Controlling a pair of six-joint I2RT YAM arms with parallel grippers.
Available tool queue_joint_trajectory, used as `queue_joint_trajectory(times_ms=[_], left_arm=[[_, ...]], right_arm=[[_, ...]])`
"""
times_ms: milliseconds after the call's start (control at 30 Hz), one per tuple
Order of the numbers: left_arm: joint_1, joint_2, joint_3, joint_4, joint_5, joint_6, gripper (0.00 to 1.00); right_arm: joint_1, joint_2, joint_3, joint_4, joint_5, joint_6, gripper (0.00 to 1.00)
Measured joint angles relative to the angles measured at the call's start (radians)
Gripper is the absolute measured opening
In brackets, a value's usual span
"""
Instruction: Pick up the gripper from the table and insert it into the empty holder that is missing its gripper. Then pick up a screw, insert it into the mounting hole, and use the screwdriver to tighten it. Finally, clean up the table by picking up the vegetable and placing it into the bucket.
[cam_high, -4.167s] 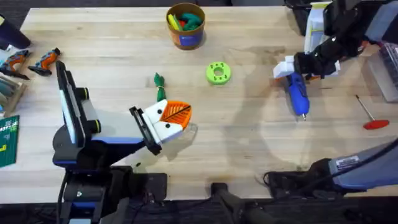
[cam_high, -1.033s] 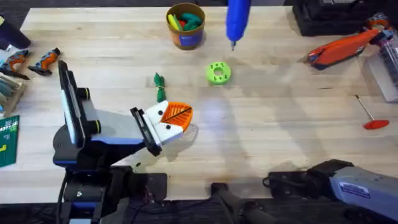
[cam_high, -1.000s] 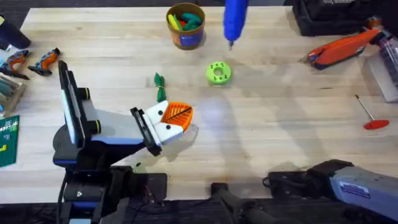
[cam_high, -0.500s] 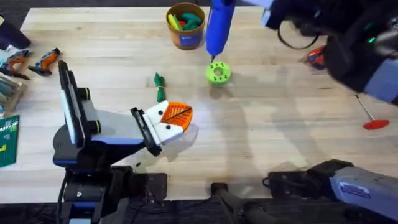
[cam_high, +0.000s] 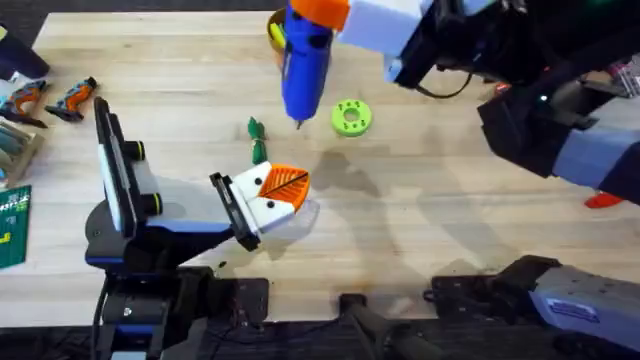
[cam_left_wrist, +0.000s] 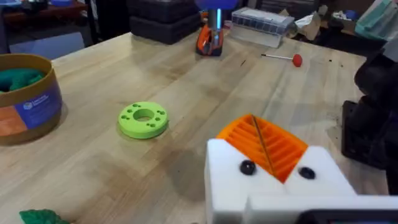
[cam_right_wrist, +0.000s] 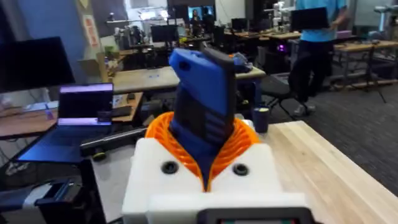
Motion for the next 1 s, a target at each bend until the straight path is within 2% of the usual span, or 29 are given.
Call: queue_joint_trajectory(times_ms=[233,400,633,1000], left_arm=[[0.0,0.0,0.0,0.0,0.0,0.0,0.015],[0.0,0.0,0.0,0.0,0.0,0.0,0.015],[0.0,0.0,0.0,0.0,0.0,0.0,0.015],[0.0,0.0,0.0,0.0,0.0,0.0,0.015]], right_arm=[[0.077,0.004,0.0,0.008,0.0,-0.026,0.026],[0.128,0.045,0.0,0.071,-0.015,-0.055,0.026],[0.14,0.096,0.0,0.153,-0.097,-0.073,0.026],[0.197,0.103,0.0,0.163,-0.145,-0.106,0.026]])
